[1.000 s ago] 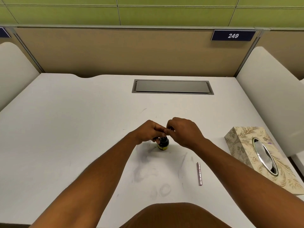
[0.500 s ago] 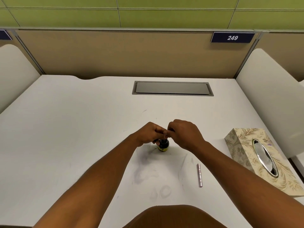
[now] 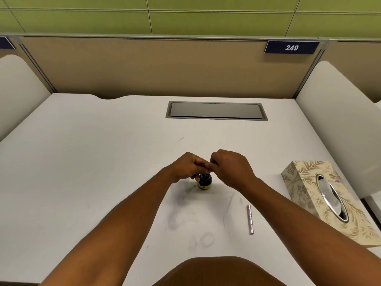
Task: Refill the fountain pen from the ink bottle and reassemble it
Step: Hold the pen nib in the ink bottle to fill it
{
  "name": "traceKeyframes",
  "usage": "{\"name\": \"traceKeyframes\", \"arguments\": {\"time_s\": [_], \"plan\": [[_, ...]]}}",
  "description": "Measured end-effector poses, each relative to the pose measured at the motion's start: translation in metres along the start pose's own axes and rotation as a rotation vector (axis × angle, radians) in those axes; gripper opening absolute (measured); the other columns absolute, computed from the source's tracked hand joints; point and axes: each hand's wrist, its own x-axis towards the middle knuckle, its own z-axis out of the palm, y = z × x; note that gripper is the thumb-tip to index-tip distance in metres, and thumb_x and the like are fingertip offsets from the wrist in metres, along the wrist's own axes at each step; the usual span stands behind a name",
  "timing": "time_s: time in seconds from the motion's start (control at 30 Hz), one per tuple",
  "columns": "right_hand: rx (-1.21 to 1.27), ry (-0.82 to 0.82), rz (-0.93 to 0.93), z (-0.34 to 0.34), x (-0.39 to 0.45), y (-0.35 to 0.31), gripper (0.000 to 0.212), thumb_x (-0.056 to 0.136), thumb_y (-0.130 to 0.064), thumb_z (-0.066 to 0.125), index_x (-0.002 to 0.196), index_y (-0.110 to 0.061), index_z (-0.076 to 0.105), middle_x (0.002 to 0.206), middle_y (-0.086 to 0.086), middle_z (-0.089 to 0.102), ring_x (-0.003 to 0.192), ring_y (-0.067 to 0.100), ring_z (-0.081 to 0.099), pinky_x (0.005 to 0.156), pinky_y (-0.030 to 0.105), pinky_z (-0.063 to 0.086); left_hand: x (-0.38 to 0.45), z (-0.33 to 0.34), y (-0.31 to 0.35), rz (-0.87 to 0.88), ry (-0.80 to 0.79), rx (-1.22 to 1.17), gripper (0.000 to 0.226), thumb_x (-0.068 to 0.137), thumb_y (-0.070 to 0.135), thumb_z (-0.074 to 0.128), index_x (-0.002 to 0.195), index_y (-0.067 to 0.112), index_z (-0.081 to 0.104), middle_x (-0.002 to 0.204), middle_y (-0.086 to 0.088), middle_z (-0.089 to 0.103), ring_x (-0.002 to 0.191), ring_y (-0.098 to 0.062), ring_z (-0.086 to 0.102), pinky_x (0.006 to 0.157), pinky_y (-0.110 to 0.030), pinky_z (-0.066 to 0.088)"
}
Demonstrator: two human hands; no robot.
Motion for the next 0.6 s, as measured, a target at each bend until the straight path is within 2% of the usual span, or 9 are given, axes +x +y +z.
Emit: {"name": "traceKeyframes", "arguments": {"time_s": [0.13,0.23,0.37,0.6], "plan": [[0.059,-0.01,-0.06,-0.0046,0.0005,-0.0014,0.021,0.095,-0.036,0.052,0.105,-0.025,0.067,0.096,-0.005,0.065,0.087,0.021,0.062,0.069,0.034,0.048,-0.0005,-0.0027,0.0015,0.005,0.001,-0.001,0.016,0.089,0.008,0.07,0.103,0.005,0.077,0.083,-0.001,0.073,0.049,-0.006,0.057,0.053,-0.018,0.044],[0.017,-0.01,-0.069,-0.0039,0.002,-0.0009,0.02,0.095,-0.033,0.052,0.098,-0.023,0.068,0.092,-0.003,0.064,0.083,0.023,0.062,0.067,0.035,0.049,-0.001,-0.0028,0.0024,0.008,0.0,0.0,0.016,0.089,0.007,0.07,0.102,0.009,0.078,0.087,-0.003,0.074,0.049,-0.006,0.057,0.052,-0.017,0.043],[-0.026,0.041,-0.044,-0.0014,0.0033,0.0002,0.027,0.096,-0.04,0.051,0.091,-0.018,0.066,0.086,-0.001,0.063,0.077,0.025,0.06,0.061,0.033,0.043,-0.0024,-0.0005,0.0043,0.021,0.015,-0.028,0.016,0.087,0.006,0.071,0.09,0.02,0.079,0.089,-0.004,0.076,0.049,-0.01,0.058,0.052,-0.019,0.043],[-0.019,0.035,-0.024,-0.002,0.0019,-0.0035,0.034,0.097,-0.046,0.049,0.091,-0.019,0.068,0.087,-0.001,0.064,0.079,0.024,0.061,0.061,0.032,0.04,-0.0022,-0.0016,0.0021,0.017,0.024,-0.014,0.015,0.084,0.005,0.072,0.094,0.015,0.08,0.085,-0.004,0.076,0.048,-0.01,0.057,0.053,-0.02,0.043]]}}
